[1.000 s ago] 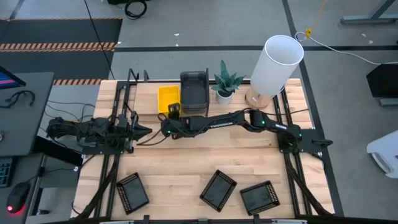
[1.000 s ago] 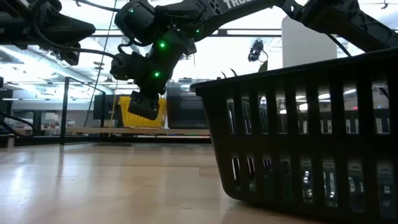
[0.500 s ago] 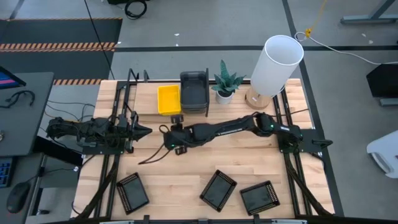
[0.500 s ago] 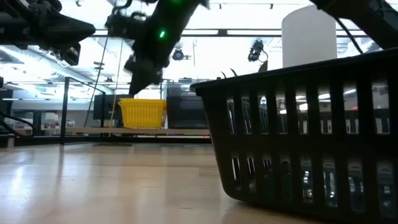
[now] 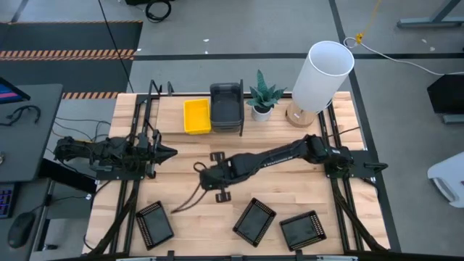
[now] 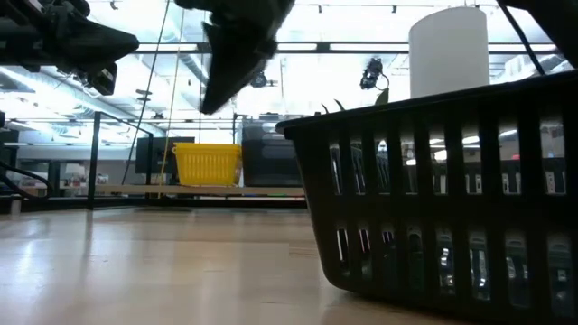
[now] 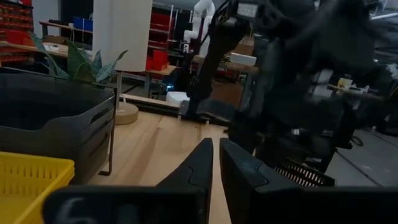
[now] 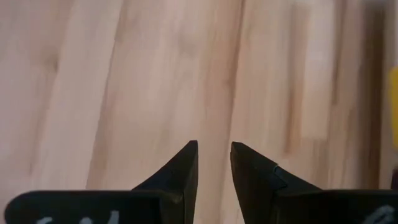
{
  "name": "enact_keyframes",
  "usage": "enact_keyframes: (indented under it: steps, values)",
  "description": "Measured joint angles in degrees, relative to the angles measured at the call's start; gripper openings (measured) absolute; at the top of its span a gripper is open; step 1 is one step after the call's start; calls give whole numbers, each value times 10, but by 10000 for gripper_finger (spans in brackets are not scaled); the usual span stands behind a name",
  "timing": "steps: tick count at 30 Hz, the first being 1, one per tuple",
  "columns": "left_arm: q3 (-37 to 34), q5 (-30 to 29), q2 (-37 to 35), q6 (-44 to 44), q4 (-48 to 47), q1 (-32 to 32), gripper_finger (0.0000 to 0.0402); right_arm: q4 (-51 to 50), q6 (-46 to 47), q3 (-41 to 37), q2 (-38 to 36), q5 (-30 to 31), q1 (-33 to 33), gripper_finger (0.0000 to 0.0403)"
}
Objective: Stack baskets on shelf by color
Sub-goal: Stack the left black bin into the middle black bin
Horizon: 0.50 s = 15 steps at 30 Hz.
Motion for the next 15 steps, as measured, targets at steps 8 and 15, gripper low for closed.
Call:
enact_keyframes:
  steps: [8,15]
  values:
    - [0,18,0,-180,16,0,28,-74,23,-1,-5,21,46,100]
    - [16,118,61,-225,-4,-4,21,-128,54,-1,-15,17,66,93]
